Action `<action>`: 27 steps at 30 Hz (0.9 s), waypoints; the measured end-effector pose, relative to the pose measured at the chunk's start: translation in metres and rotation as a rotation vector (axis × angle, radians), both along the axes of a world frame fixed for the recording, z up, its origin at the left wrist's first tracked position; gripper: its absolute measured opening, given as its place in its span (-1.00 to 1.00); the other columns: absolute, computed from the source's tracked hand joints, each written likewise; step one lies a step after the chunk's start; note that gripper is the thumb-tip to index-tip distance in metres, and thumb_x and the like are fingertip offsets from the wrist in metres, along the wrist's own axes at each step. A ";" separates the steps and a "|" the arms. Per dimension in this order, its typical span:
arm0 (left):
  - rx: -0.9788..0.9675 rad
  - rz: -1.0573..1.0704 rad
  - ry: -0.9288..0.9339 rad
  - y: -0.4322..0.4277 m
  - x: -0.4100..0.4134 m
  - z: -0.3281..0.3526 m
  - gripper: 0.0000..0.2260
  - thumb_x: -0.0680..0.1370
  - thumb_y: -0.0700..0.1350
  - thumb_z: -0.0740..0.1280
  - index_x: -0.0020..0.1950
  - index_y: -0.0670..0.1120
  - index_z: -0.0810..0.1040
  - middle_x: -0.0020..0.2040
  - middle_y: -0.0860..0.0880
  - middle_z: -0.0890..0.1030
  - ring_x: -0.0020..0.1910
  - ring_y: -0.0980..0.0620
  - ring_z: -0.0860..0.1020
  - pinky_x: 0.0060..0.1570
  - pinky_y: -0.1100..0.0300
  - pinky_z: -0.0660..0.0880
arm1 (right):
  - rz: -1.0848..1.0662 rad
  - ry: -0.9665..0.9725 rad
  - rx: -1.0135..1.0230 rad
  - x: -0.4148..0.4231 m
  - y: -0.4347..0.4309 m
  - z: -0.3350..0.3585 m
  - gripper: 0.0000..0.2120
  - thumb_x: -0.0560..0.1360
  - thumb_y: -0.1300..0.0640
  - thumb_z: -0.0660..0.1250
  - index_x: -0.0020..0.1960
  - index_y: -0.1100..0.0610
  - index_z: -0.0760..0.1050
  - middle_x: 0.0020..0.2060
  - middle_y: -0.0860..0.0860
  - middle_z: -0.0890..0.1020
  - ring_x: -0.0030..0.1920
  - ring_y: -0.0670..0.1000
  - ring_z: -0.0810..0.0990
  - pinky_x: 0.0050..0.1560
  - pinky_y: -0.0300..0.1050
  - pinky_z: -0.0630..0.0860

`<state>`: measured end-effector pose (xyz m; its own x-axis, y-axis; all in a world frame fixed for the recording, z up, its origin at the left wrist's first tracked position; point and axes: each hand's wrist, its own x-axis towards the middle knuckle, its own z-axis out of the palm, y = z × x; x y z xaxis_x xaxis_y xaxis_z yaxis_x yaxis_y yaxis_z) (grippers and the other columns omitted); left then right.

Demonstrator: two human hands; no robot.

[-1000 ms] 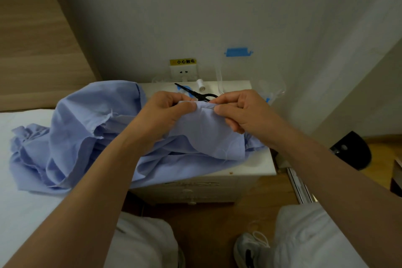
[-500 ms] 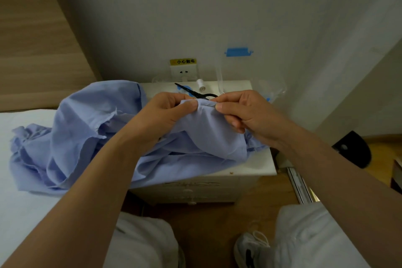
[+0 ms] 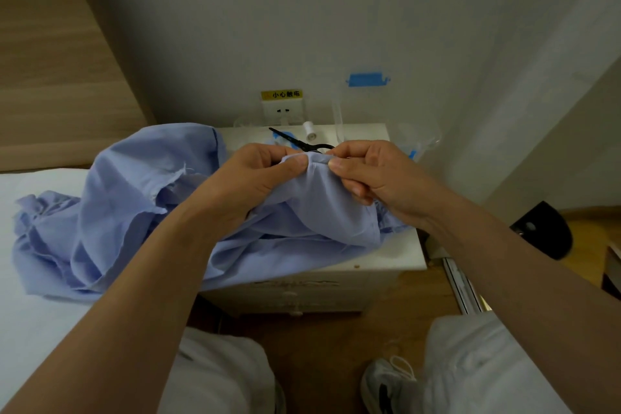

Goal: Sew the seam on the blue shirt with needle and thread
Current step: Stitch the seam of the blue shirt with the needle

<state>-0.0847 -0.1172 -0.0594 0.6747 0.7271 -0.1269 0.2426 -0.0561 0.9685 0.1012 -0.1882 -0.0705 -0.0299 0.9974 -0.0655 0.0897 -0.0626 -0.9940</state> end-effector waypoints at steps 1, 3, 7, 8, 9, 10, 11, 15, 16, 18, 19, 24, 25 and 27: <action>-0.012 -0.005 -0.003 0.000 0.000 -0.001 -0.75 0.62 -0.13 0.21 0.11 -0.26 0.59 -0.01 -0.21 0.66 -0.02 -0.08 0.64 -0.03 0.14 0.59 | -0.001 0.005 -0.004 0.000 0.000 -0.001 -0.90 0.59 0.20 0.26 -0.04 0.13 0.55 -0.56 -0.09 0.40 -0.52 -0.16 0.31 -0.46 -0.34 0.32; -0.023 -0.017 -0.002 0.000 0.001 -0.001 -0.75 0.61 -0.12 0.20 0.11 -0.25 0.59 0.00 -0.19 0.66 -0.01 -0.07 0.64 -0.01 0.14 0.57 | -0.003 0.016 -0.009 -0.001 -0.001 -0.002 -0.90 0.58 0.17 0.28 -0.06 0.14 0.55 -0.55 -0.08 0.40 -0.52 -0.15 0.32 -0.46 -0.33 0.32; -0.011 0.029 -0.040 0.001 0.002 0.000 -0.76 0.61 -0.12 0.21 0.01 -0.25 0.60 -0.08 -0.18 0.66 -0.09 -0.03 0.61 -0.05 0.16 0.55 | -0.041 0.015 -0.005 -0.001 0.002 -0.003 -0.89 0.59 0.15 0.27 -0.08 0.13 0.53 -0.52 -0.07 0.48 -0.50 -0.14 0.37 -0.43 -0.32 0.36; -0.015 0.041 -0.056 0.001 0.002 0.000 -0.77 0.61 -0.12 0.22 -0.03 -0.22 0.61 -0.13 -0.15 0.66 -0.13 0.01 0.61 -0.10 0.21 0.55 | -0.036 0.011 0.002 -0.001 0.003 -0.003 -0.89 0.60 0.17 0.26 -0.07 0.13 0.53 -0.49 -0.06 0.51 -0.48 -0.13 0.39 -0.41 -0.32 0.38; -0.017 0.043 -0.061 0.001 0.002 0.000 -0.78 0.61 -0.12 0.22 -0.05 -0.20 0.61 -0.15 -0.13 0.66 -0.15 0.04 0.61 -0.13 0.24 0.55 | -0.020 0.006 0.012 -0.002 0.004 -0.003 -0.88 0.61 0.19 0.23 -0.05 0.13 0.52 -0.47 -0.06 0.53 -0.45 -0.12 0.41 -0.38 -0.31 0.40; -0.013 0.036 -0.057 0.000 0.003 0.000 -0.78 0.61 -0.12 0.21 -0.04 -0.19 0.61 -0.14 -0.13 0.66 -0.15 0.04 0.61 -0.14 0.25 0.54 | 0.000 -0.001 0.025 -0.004 0.003 -0.003 -0.87 0.62 0.21 0.20 -0.04 0.12 0.51 -0.45 -0.05 0.54 -0.42 -0.10 0.42 -0.36 -0.30 0.42; -0.008 0.025 -0.049 0.000 0.003 -0.001 -0.78 0.62 -0.13 0.21 -0.03 -0.20 0.61 -0.12 -0.14 0.66 -0.14 0.04 0.60 -0.13 0.25 0.54 | 0.019 -0.007 0.039 -0.005 0.002 -0.003 -0.86 0.63 0.23 0.18 -0.03 0.12 0.50 -0.44 -0.05 0.55 -0.41 -0.09 0.43 -0.34 -0.30 0.43; 0.003 0.020 -0.041 -0.001 0.003 -0.001 -0.79 0.62 -0.13 0.21 -0.06 -0.15 0.62 -0.13 -0.10 0.67 -0.11 0.05 0.60 -0.09 0.23 0.53 | 0.025 -0.015 0.077 -0.008 0.001 -0.002 -0.90 0.63 0.24 0.18 0.03 0.16 0.47 -0.45 -0.05 0.55 -0.43 -0.12 0.44 -0.35 -0.32 0.42; -0.001 0.026 -0.045 0.000 0.003 -0.001 -0.79 0.62 -0.13 0.21 -0.07 -0.15 0.62 -0.13 -0.10 0.66 -0.11 0.04 0.59 -0.07 0.21 0.53 | 0.010 -0.022 0.086 -0.006 0.001 -0.001 -0.92 0.62 0.24 0.19 0.04 0.17 0.46 -0.44 -0.04 0.55 -0.44 -0.13 0.44 -0.35 -0.33 0.41; -0.004 0.021 -0.039 0.000 0.003 -0.002 -0.79 0.61 -0.13 0.22 -0.05 -0.18 0.61 -0.13 -0.13 0.65 -0.12 0.03 0.58 -0.06 0.19 0.53 | 0.003 -0.037 0.109 -0.006 0.002 0.000 -0.94 0.62 0.23 0.21 0.03 0.19 0.45 -0.42 0.00 0.57 -0.45 -0.13 0.43 -0.36 -0.33 0.40; 0.004 0.009 -0.023 0.000 0.003 -0.002 -0.78 0.61 -0.12 0.22 -0.03 -0.21 0.61 -0.12 -0.15 0.65 -0.12 0.03 0.59 -0.06 0.19 0.53 | 0.015 -0.049 0.118 -0.007 0.001 0.001 -0.95 0.62 0.23 0.21 0.01 0.19 0.44 -0.41 0.01 0.58 -0.46 -0.12 0.42 -0.36 -0.31 0.40; 0.027 0.016 -0.024 0.002 0.003 -0.003 -0.74 0.60 -0.11 0.24 0.06 -0.28 0.60 -0.03 -0.24 0.65 -0.06 -0.02 0.60 0.01 0.13 0.56 | 0.008 -0.056 0.122 -0.008 0.001 0.000 -0.95 0.63 0.24 0.19 0.04 0.20 0.41 -0.36 0.06 0.62 -0.45 -0.08 0.41 -0.37 -0.27 0.42; 0.024 0.022 -0.030 0.002 0.003 -0.002 -0.74 0.60 -0.12 0.24 0.06 -0.28 0.60 -0.03 -0.25 0.65 -0.05 -0.02 0.60 0.01 0.12 0.56 | 0.003 -0.044 0.124 -0.007 0.002 0.000 -0.94 0.63 0.26 0.17 0.05 0.20 0.41 -0.35 0.06 0.62 -0.44 -0.08 0.42 -0.36 -0.26 0.43; 0.030 0.009 -0.021 0.000 0.004 -0.002 -0.76 0.61 -0.13 0.24 0.02 -0.27 0.61 -0.06 -0.23 0.65 -0.08 0.01 0.61 -0.03 0.17 0.56 | 0.024 -0.046 0.133 -0.008 0.002 0.000 -0.90 0.64 0.30 0.12 0.07 0.21 0.40 -0.34 0.06 0.60 -0.43 -0.08 0.43 -0.33 -0.26 0.44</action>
<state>-0.0805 -0.1169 -0.0617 0.6700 0.7367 -0.0909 0.2227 -0.0827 0.9714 0.0930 -0.1863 -0.0709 -0.0536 0.9964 0.0659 0.1354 0.0726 -0.9881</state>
